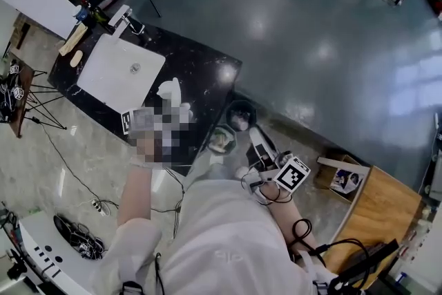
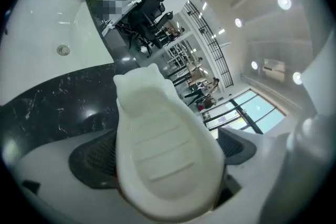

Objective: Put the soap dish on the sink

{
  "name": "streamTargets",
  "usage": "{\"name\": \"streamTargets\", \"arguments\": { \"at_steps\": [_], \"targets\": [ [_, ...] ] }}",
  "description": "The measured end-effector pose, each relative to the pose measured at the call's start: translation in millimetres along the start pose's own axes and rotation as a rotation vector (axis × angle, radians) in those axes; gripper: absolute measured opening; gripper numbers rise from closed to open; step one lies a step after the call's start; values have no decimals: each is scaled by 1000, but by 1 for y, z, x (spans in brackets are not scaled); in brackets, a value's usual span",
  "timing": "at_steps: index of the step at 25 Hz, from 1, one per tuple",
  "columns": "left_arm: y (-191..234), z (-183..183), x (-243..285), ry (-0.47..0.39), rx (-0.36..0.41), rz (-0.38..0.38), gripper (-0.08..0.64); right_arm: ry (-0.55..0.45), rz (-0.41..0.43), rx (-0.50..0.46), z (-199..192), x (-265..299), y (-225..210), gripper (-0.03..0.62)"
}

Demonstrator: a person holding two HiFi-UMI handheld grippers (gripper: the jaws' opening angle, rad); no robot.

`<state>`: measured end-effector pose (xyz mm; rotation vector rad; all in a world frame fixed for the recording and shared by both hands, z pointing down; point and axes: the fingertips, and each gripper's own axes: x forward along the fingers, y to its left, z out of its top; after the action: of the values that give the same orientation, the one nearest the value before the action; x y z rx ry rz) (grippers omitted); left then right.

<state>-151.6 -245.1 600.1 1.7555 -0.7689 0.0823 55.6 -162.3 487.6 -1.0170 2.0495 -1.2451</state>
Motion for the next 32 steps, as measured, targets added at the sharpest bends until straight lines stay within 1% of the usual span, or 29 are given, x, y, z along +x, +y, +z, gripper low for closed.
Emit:
{"name": "streamTargets", "arguments": {
  "at_steps": [5,10,14,16,20,23,26,32],
  "targets": [
    [34,9,12,101,102,157,583,-5,-24,-4,6,7,-8,77],
    [70,13,14,218,276,357,583,-13,-39,-8,9,11,-13,77],
    [90,16,17,304,406,486,583,-14,-47,0,9,15,-18,77],
    [97,15,19,333,433,520,583,-9,-53,-2,8,15,-20,77],
    [105,13,23,382,441,531,583,-11,-65,1,7,16,-23,77],
    [110,14,25,425,474,551,583,-11,-68,1,7,19,-25,77],
    [115,14,25,467,526,594,583,-8,-69,-2,6,20,-27,77],
    [125,12,22,557,671,703,584,-14,-69,2,7,21,-25,77]
  ]
}}
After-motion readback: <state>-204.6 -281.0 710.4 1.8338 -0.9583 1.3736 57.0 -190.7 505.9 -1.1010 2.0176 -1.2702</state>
